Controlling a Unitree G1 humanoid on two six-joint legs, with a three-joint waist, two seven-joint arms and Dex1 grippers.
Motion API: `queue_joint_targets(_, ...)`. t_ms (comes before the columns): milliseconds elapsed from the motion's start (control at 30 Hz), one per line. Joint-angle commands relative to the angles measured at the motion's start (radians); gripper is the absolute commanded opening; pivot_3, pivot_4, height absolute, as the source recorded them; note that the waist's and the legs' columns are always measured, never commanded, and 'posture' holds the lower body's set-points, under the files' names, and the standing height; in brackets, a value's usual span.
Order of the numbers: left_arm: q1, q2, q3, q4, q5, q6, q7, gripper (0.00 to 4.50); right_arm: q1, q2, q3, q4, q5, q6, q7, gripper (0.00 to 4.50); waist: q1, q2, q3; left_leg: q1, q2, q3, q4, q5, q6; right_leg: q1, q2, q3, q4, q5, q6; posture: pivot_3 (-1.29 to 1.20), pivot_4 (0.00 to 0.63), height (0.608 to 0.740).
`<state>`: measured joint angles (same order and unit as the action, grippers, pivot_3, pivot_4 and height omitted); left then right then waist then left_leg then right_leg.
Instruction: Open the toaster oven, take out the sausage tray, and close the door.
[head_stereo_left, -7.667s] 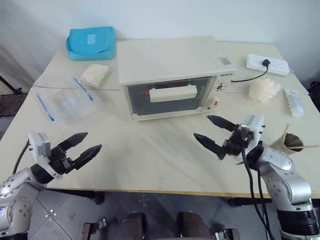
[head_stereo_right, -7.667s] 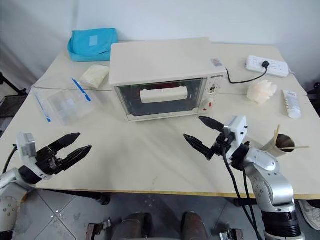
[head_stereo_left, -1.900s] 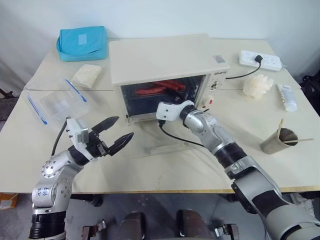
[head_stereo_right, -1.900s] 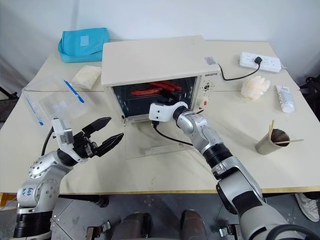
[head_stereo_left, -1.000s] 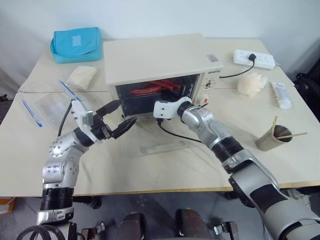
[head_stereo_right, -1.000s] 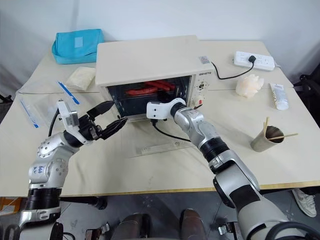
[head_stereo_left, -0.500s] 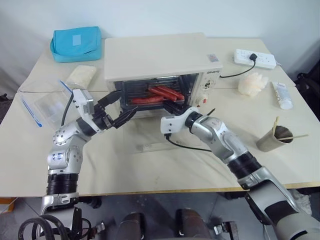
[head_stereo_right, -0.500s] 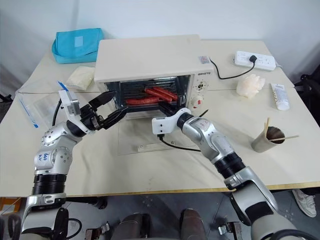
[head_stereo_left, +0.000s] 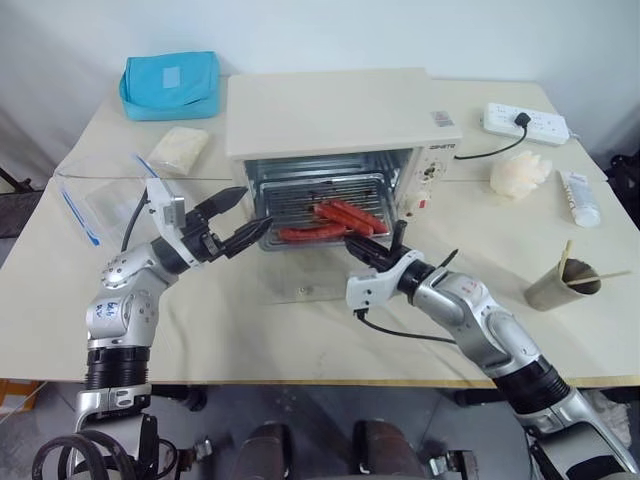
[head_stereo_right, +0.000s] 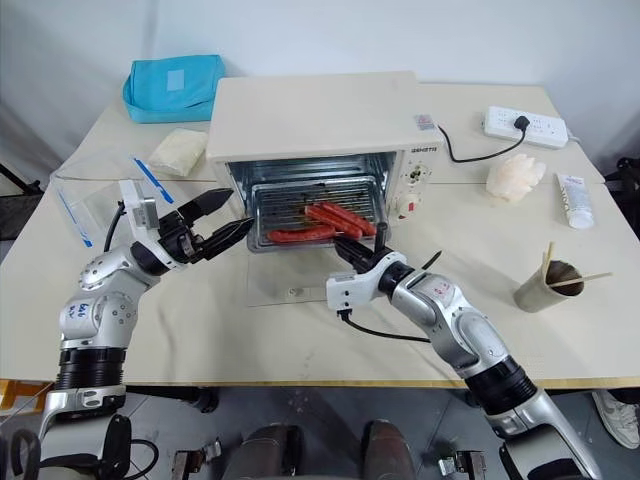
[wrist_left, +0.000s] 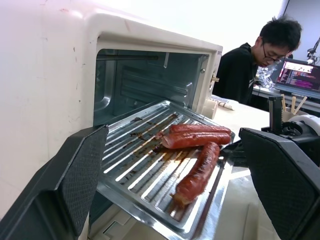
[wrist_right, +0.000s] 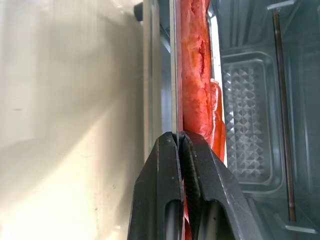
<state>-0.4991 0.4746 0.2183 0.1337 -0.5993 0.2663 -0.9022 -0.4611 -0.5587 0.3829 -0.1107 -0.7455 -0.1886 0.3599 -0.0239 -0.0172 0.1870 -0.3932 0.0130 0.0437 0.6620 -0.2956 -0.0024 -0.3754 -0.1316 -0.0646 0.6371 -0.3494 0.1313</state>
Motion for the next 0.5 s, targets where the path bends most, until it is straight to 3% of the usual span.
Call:
queue_joint_targets(33, 0.001, 0.019, 0.037, -0.03, -0.026, 0.033, 0.022, 4.5, 0.016, -0.029, -0.06, -0.073, 0.023, -0.027, -0.007, 0.05, 0.0, 0.0, 0.0, 0.0, 0.0, 0.0, 0.0, 0.0, 0.0, 0.0, 0.0, 0.0, 0.0, 0.0, 0.0, 0.0, 0.15, 0.74)
queue_joint_targets(500, 0.104, 0.12, 0.141, -0.205, -0.244, 0.474, 0.157, 4.5, 0.164, -0.106, -0.158, -0.204, 0.066, -0.126, -0.015, 0.05, -0.001, -0.001, 0.0, 0.0, 0.0, -0.001, 0.0, 0.0, 0.0, 0.0, 0.0, 0.0, 0.0, 0.0, 0.0, 0.0, 0.15, 0.74)
